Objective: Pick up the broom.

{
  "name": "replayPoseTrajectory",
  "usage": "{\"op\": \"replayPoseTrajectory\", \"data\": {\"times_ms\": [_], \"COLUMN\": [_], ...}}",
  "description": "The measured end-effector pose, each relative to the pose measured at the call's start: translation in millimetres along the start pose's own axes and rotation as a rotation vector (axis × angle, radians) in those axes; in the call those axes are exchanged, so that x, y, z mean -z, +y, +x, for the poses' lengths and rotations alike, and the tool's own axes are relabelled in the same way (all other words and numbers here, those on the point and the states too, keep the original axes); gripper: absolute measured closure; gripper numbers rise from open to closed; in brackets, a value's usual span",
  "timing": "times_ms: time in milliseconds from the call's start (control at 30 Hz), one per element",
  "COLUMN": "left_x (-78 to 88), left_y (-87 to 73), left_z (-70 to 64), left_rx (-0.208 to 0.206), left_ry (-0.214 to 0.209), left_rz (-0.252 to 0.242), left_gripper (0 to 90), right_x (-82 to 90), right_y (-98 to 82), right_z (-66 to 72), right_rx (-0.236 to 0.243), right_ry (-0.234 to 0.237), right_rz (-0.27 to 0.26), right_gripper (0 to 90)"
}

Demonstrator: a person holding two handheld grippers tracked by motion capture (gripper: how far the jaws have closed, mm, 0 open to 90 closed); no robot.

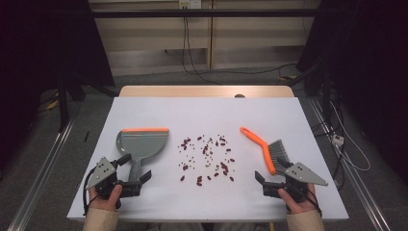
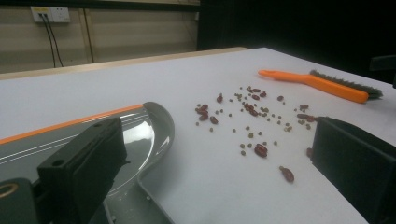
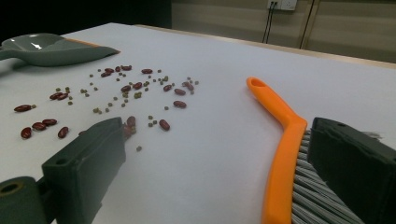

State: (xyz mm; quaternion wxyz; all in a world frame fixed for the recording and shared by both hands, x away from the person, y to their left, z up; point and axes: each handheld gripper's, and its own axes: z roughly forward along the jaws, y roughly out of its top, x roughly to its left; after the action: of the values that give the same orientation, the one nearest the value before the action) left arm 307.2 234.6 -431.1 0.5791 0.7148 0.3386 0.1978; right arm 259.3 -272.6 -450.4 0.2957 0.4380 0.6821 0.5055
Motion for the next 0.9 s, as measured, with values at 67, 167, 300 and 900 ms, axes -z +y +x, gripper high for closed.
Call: {"op": "replayPoseTrajectory", "data": {"times_ms": [67,167,300,900], "left_x": [0.4,0.5,0.8,1.8], "left_y": [0.1,0.0,0.1,0.0], "left_z": [0.4,0.5,0.5,1.9], "left_rx": [-0.002,0.0,-0.004,0.005], "left_ry": [0.002,0.005,0.006,0.012], "left_rz": [0.001,0.001,0.002,-0.006], "left_gripper": [3.2,3.2,3.2,3.2], "right_x": [-0.1,0.0,-0.7,-14.7], "right_y": [0.2,0.6,2.0,36.3], "right_z": [-0.4,-0.4,-0.3,-17.4], "right_rx": [0.002,0.002,0.005,-0.003], "right_ry": [0.0,-0.003,0.002,-0.051], "right_rz": [0.0,-0.003,-0.003,0.028], "right_gripper": [4.3,4.4,4.4,4.2]}}
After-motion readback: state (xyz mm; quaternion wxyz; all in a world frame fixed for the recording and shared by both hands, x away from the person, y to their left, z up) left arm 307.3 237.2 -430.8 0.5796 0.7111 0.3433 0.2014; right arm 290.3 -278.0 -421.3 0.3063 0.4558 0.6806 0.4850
